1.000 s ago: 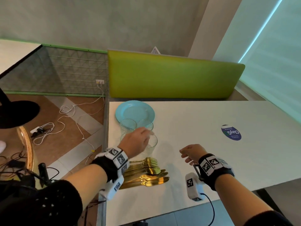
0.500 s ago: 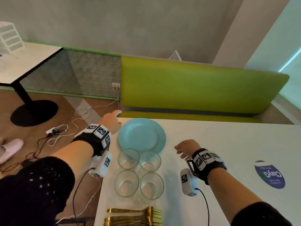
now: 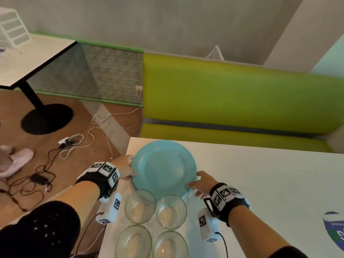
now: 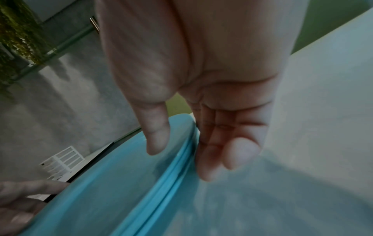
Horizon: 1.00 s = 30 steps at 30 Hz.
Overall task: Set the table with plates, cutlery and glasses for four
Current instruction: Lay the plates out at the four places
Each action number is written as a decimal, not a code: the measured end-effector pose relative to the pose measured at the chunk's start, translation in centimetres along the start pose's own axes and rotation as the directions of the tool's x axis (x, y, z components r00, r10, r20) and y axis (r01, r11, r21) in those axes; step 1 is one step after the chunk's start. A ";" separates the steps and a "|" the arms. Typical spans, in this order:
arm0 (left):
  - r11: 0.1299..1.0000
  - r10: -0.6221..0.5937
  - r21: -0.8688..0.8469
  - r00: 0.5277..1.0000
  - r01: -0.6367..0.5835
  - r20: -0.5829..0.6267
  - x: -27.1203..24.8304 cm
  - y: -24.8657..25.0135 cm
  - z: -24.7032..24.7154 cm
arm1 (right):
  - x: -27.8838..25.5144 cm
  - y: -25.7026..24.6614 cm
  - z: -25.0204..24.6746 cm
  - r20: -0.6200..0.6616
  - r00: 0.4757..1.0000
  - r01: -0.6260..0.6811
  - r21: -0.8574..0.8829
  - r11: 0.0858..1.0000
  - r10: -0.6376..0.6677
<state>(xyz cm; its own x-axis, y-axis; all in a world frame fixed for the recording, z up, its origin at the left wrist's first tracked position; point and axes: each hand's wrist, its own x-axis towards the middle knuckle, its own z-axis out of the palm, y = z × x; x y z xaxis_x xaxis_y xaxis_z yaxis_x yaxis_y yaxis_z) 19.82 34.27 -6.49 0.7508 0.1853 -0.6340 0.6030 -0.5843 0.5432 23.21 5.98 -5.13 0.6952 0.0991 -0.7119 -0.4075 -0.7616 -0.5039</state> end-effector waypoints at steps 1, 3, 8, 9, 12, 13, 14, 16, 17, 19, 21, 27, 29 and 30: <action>1.000 -0.001 -0.015 1.000 0.001 0.005 0.3 -0.1 0.1 | 0.4 -0.1 0.2 0.003 1.000 0.006 -0.006 1.000 -0.006; 0.998 -0.010 -0.067 1.000 0.012 0.018 0.4 -0.1 0.3 | 0.9 -0.2 0.5 -0.008 1.000 0.015 -0.040 0.999 -0.015; 0.991 -0.007 -0.136 1.000 0.004 -0.017 0.4 0.0 0.7 | 1.6 -0.2 1.0 -0.107 0.993 0.043 -0.059 0.997 -0.049; 0.992 0.003 -0.130 0.999 -0.008 -0.043 0.1 0.1 0.5 | 1.5 -0.3 1.1 -0.132 0.989 0.057 -0.047 0.997 -0.063; 0.993 0.078 -0.080 0.988 -0.089 -0.136 -0.8 1.0 -0.7 | 0.3 -1.0 0.7 -0.207 0.970 0.124 -0.013 0.992 -0.124; 0.989 0.104 -0.093 0.983 -0.119 -0.152 -1.3 1.6 -1.3 | -0.1 -1.3 0.4 -0.229 0.963 0.148 0.005 0.989 -0.143; 0.981 0.135 -0.115 0.976 -0.155 -0.168 -1.8 2.3 -1.9 | -0.7 -1.6 0.0 -0.254 0.952 0.179 0.021 0.984 -0.168; 0.966 0.194 -0.136 0.963 -0.222 -0.189 -3.5 4.0 -3.5 | -2.2 -2.4 -0.9 -0.310 0.924 0.248 0.037 0.968 -0.225; 0.959 0.217 -0.141 0.956 -0.246 -0.196 -4.0 4.9 -4.2 | -2.5 -2.8 -1.5 -0.330 0.911 0.274 0.038 0.961 -0.247; 0.940 0.280 -0.136 0.937 -0.312 -0.211 -5.8 6.6 -5.9 | -4.3 -3.5 -2.7 -0.365 0.882 0.326 0.017 0.945 -0.297; 0.918 0.328 -0.155 0.920 -0.364 -0.214 -7.8 7.8 -7.2 | -6.3 -3.9 -4.0 -0.388 0.859 0.363 0.004 0.932 -0.333; 0.798 0.403 -0.413 0.898 -0.439 -0.177 -14.8 9.3 -6.8 | -15.0 -2.3 -5.8 -0.493 0.795 0.477 0.147 0.867 -0.354; 0.761 0.422 -0.476 0.893 -0.441 -0.154 -17.1 9.5 -5.6 | -18.4 -0.9 -5.6 -0.528 0.783 0.504 0.230 0.832 -0.328; 0.748 0.434 -0.501 0.892 -0.436 -0.128 -18.4 9.5 -4.9 | -20.0 0.0 -5.4 -0.551 0.775 0.515 0.266 0.815 -0.310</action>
<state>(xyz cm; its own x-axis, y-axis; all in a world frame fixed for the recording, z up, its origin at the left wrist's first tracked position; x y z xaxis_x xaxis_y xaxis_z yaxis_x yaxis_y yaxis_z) 13.05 29.17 13.03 0.9657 0.0133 -0.2594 0.2590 -0.1216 0.9582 12.50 0.55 11.73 0.9912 -0.0402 -0.1263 -0.1318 -0.3991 -0.9074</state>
